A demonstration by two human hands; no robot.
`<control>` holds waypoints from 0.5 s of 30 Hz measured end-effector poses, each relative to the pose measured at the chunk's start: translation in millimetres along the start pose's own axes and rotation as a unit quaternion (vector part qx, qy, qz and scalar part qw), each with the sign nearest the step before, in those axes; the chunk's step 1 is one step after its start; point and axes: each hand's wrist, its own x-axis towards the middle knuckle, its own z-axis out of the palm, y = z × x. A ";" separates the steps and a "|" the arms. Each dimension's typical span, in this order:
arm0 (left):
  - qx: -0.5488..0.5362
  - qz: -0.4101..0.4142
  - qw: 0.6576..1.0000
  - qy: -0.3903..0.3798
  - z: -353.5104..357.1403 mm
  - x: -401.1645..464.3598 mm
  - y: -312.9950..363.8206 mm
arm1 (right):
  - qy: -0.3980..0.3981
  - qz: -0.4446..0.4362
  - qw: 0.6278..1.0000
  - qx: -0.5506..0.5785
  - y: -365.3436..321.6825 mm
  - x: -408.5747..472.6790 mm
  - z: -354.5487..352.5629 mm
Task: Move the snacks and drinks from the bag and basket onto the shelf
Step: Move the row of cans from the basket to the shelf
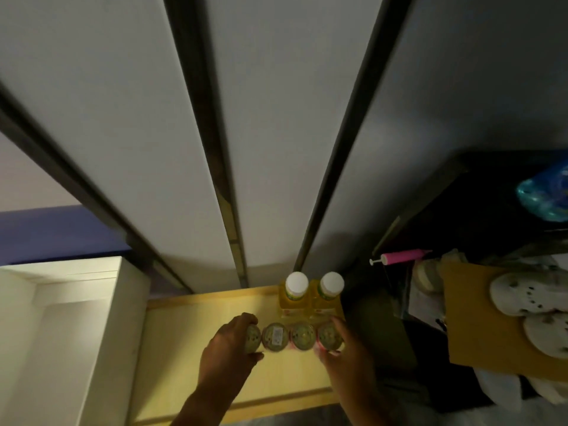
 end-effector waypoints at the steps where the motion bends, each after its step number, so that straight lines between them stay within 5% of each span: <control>1: -0.001 0.001 1.000 0.001 2.3 0.6 0.1 | -0.006 0.002 1.000 -0.007 2.1 1.6 1.7; 15: -0.019 0.004 1.000 0.005 31.5 12.3 -3.8 | -0.010 0.008 0.999 -0.033 27.7 24.0 8.5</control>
